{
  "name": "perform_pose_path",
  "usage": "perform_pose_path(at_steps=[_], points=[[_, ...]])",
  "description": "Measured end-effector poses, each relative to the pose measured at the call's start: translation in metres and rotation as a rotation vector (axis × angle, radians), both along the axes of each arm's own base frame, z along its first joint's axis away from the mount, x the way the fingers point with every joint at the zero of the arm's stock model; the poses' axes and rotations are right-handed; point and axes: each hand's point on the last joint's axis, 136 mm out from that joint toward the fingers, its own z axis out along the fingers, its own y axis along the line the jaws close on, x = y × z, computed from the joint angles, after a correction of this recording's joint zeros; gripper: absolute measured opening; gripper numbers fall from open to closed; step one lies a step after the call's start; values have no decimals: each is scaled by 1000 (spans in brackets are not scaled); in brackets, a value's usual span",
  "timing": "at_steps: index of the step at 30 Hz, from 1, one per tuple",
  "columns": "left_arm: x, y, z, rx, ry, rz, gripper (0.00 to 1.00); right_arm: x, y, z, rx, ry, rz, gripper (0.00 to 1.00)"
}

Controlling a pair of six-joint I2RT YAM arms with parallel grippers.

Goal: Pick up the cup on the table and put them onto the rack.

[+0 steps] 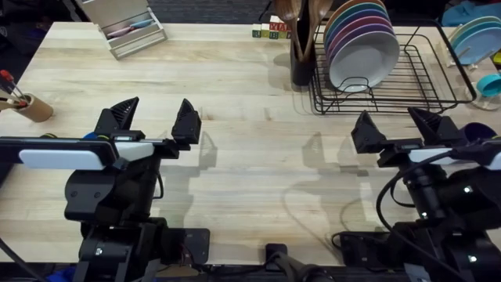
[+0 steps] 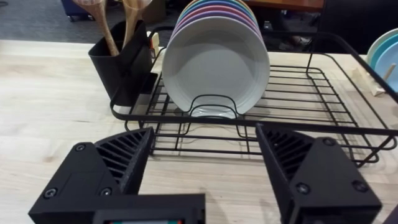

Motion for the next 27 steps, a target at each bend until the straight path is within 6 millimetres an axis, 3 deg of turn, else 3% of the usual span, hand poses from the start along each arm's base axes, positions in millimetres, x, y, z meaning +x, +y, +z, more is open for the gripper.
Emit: perform_pose_path(at_steps=[21, 24, 27], points=[[-3, 1, 3, 0, 25, 7, 993, -6, 2, 2, 1, 52, 15, 994], [-9, 3, 24, 8, 21, 15, 993, -15, 3, 22, -2, 65, 19, 994], [-18, 3, 63, 39, -22, 17, 993, -27, 3, 57, -6, 43, 19, 994]])
